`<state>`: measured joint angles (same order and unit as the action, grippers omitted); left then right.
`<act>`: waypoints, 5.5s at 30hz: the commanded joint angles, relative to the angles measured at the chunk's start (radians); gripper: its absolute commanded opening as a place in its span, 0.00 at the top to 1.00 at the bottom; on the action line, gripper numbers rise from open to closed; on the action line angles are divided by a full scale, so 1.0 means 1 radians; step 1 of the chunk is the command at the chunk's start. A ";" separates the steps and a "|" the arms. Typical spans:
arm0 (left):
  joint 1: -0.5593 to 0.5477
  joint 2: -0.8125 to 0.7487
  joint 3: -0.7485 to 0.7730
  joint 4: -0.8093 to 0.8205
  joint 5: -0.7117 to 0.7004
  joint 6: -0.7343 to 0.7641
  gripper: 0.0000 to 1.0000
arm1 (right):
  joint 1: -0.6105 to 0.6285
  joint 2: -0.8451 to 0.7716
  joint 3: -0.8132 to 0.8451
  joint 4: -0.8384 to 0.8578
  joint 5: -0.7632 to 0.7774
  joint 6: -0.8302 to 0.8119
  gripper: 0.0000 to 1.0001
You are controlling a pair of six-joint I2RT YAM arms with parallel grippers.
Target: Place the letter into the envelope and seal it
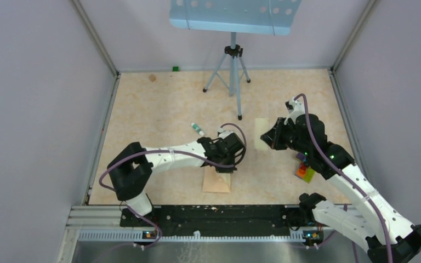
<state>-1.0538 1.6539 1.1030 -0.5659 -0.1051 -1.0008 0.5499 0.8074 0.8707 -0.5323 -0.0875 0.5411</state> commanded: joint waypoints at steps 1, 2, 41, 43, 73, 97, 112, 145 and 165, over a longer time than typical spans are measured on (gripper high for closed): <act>-0.004 0.052 0.066 0.075 0.029 0.033 0.99 | 0.007 -0.023 0.017 -0.037 0.058 -0.028 1.00; -0.004 0.053 0.063 0.091 0.040 0.042 0.95 | 0.007 -0.024 0.017 -0.041 0.061 -0.028 1.00; 0.378 -0.360 -0.559 0.524 0.415 0.257 1.00 | 0.234 0.231 -0.337 0.401 -0.066 0.318 1.00; 0.377 -0.354 -0.571 0.522 0.412 0.258 1.00 | 0.233 0.239 -0.339 0.390 -0.055 0.309 1.00; 0.377 -0.272 -0.546 0.556 0.419 0.290 1.00 | 0.156 0.303 -0.506 0.501 -0.093 0.220 1.00; 0.374 -0.211 -0.607 0.540 0.364 0.270 1.00 | 0.149 0.462 -0.504 0.692 -0.175 0.264 1.00; 0.354 -0.200 -0.638 0.596 0.380 0.236 1.00 | 0.187 0.576 -0.472 0.799 -0.176 0.300 1.00; 0.354 -0.199 -0.647 0.555 0.349 0.214 1.00 | 0.100 0.504 -0.500 0.749 -0.204 0.303 1.00; 0.344 -0.183 -0.666 0.617 0.391 0.168 1.00 | 0.188 0.612 -0.450 0.859 -0.137 0.389 1.00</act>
<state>-0.6952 1.4334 0.4759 0.1158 0.3199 -0.8421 0.7208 1.3926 0.3809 0.2623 -0.2466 0.9146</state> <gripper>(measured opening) 0.003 0.003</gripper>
